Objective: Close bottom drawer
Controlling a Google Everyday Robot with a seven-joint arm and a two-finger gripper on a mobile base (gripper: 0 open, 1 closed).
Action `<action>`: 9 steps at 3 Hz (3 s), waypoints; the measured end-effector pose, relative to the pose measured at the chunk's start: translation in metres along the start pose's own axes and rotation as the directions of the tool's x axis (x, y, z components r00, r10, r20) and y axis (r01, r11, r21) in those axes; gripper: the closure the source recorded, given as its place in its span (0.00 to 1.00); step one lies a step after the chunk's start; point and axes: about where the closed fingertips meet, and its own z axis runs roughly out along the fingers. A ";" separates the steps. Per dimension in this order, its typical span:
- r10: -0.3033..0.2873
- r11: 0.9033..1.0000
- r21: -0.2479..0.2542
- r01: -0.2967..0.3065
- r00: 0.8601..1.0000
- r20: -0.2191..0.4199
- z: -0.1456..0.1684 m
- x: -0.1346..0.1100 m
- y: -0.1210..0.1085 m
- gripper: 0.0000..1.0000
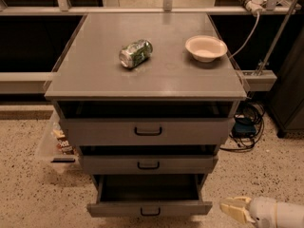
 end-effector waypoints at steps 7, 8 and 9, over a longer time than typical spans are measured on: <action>0.336 0.942 -0.036 -0.334 0.938 0.088 0.108 0.126 -0.131 1.00; 0.406 0.913 -0.078 -0.400 0.910 0.083 0.125 0.160 -0.148 1.00; 0.410 0.911 -0.081 -0.403 0.908 0.088 0.127 0.164 -0.152 1.00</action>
Offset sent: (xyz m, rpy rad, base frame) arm 0.0942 -0.0139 -0.0810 0.0336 0.0210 -0.0296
